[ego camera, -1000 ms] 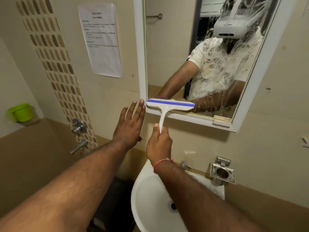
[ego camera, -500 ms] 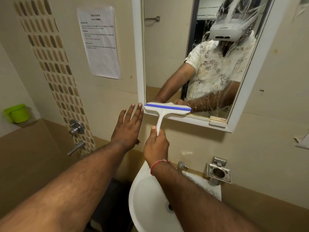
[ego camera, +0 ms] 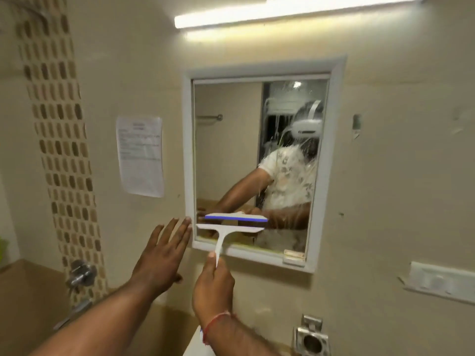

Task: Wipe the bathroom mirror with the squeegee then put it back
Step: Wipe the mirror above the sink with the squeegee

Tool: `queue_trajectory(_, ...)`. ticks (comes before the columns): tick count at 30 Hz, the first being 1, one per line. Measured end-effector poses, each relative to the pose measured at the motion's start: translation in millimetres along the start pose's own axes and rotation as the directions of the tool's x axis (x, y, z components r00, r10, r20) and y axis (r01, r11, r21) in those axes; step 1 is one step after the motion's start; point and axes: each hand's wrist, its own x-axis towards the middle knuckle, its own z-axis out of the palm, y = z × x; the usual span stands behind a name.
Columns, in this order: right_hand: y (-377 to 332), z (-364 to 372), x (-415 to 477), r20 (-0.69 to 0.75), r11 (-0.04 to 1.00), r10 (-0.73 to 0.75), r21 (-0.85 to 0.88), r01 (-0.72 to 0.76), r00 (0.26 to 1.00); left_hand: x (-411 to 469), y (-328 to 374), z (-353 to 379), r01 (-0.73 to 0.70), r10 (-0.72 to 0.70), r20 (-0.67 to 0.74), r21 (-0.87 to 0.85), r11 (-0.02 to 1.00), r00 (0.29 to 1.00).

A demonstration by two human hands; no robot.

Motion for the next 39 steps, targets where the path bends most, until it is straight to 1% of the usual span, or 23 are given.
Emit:
queue_trajectory(4,-56,-25,22,-0.058,0.984,-0.174,0.035,0.176,0.983,37,-12,-50,0.028,-0.031,-0.054,-0.045,0.999,0.998)
queue_trajectory(8,-127,-54,43,-0.057,0.954,-0.295,0.038,0.298,0.954,79,-25,-105,-0.003,-0.002,-0.145,-0.033,0.999,0.989)
queue_trajectory(10,-163,-70,52,-0.059,0.931,-0.362,0.033,0.364,0.93,100,-31,-132,0.003,-0.007,-0.164,-0.024,1.0,0.986)
queue_trajectory(12,-200,-87,59,-0.047,0.915,-0.397,0.056,0.399,0.917,121,-36,-162,0.037,-0.044,-0.186,-0.043,0.998,0.982)
queue_trajectory(15,-244,-104,68,-0.064,0.888,-0.45,0.073,0.454,0.891,149,-40,-201,0.1,-0.117,-0.305,-0.071,0.992,0.945)
queue_trajectory(18,-273,-113,76,-0.062,0.89,-0.439,0.104,0.443,0.896,168,-42,-237,0.152,-0.159,-0.313,-0.047,0.987,0.936)
queue_trajectory(20,-284,-119,82,-0.053,0.893,-0.423,0.147,0.426,0.905,179,-45,-257,0.186,-0.176,-0.298,0.003,0.983,0.938)
queue_trajectory(23,-289,-122,97,-0.048,0.898,-0.414,0.141,0.417,0.909,191,-52,-272,0.228,-0.204,-0.26,0.069,0.971,0.944)
queue_trajectory(30,-283,-127,112,-0.057,0.899,-0.396,0.18,0.4,0.916,203,-55,-267,0.274,-0.252,-0.133,0.187,0.943,0.959)
queue_trajectory(39,-275,-129,118,-0.034,0.904,-0.391,0.176,0.39,0.92,201,-56,-261,0.266,-0.233,-0.178,0.194,0.944,0.956)
